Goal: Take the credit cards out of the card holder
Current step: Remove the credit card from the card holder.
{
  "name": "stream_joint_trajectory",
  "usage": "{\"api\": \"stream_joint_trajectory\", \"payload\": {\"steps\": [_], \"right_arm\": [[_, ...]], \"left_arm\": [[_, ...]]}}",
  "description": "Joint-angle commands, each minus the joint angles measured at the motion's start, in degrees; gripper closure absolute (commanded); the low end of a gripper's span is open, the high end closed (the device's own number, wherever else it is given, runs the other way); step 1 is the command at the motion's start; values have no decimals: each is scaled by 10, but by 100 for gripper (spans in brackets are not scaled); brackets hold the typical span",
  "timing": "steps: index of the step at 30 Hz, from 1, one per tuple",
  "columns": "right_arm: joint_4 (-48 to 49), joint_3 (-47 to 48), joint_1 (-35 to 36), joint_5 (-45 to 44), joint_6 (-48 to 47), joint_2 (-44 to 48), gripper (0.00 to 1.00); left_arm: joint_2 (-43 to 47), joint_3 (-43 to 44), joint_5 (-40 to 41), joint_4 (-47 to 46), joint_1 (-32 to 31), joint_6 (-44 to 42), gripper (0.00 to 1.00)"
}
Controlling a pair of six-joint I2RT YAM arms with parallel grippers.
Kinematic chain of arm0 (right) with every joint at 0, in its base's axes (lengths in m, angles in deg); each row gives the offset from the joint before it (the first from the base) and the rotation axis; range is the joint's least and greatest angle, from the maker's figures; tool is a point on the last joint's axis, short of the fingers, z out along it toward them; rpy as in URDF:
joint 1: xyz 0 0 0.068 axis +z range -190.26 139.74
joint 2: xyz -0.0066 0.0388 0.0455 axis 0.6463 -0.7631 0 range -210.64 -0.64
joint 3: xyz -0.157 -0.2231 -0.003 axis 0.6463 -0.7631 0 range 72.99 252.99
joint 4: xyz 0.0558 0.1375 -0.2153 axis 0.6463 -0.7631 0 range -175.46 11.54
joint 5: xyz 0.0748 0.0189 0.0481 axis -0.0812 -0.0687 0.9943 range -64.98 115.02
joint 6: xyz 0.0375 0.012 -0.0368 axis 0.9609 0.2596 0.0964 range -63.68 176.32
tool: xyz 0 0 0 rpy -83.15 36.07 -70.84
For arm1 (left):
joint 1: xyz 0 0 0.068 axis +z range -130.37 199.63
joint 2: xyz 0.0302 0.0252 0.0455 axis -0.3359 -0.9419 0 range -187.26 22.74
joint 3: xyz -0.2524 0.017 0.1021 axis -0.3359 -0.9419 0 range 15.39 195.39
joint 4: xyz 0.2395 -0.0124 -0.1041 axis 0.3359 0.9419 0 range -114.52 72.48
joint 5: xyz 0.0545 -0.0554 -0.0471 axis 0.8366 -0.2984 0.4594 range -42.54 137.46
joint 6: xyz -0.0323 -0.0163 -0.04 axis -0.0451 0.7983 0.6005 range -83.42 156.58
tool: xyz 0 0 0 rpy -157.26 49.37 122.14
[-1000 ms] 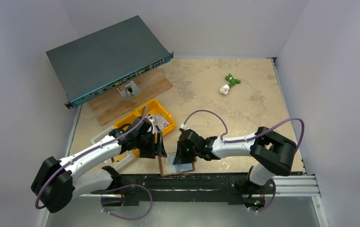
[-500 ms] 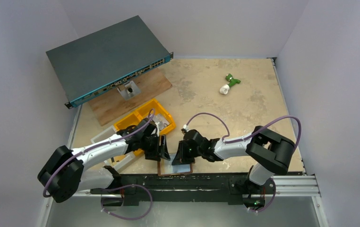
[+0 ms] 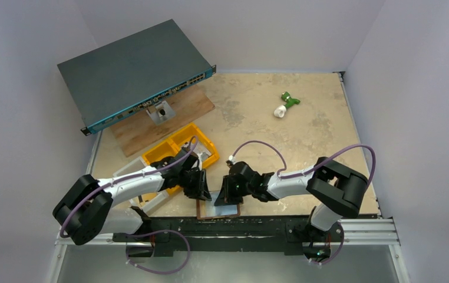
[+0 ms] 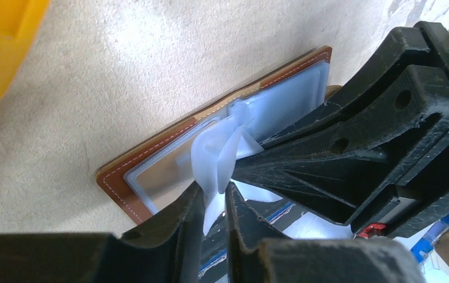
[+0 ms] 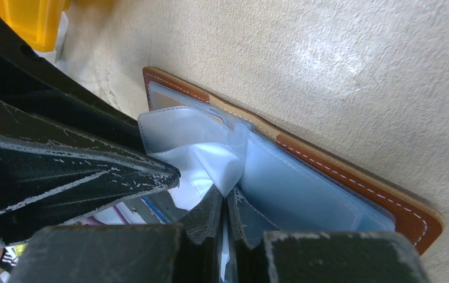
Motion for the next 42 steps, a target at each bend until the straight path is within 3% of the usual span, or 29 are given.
{"api": "stream_joint_trajectory", "payload": {"steps": [1, 4, 9, 14, 25, 36, 40, 42], "right_arm": [[-80, 12, 0, -20, -30, 0, 94], [-99, 25, 0, -32, -37, 14, 83], [-128, 44, -1, -45, -48, 47, 62], [-183, 71, 0, -68, -61, 95, 52], [-370, 104, 0, -220, -84, 161, 51], [-378, 74, 0, -255, -89, 126, 52], [-369, 67, 0, -251, -85, 114, 68], [-363, 62, 0, -248, -84, 109, 75]], "left_arm": [[2, 0, -12, -27, -5, 6, 89], [8, 0, -11, -23, -5, 8, 100], [22, 4, -9, -10, -6, 9, 100], [36, 15, -4, 11, -6, 8, 100], [35, 32, -1, 28, -6, 11, 100], [23, 49, -4, 36, -10, 9, 100], [25, 51, -11, 33, -11, 11, 100], [28, 51, -19, 25, -13, 15, 91]]}}
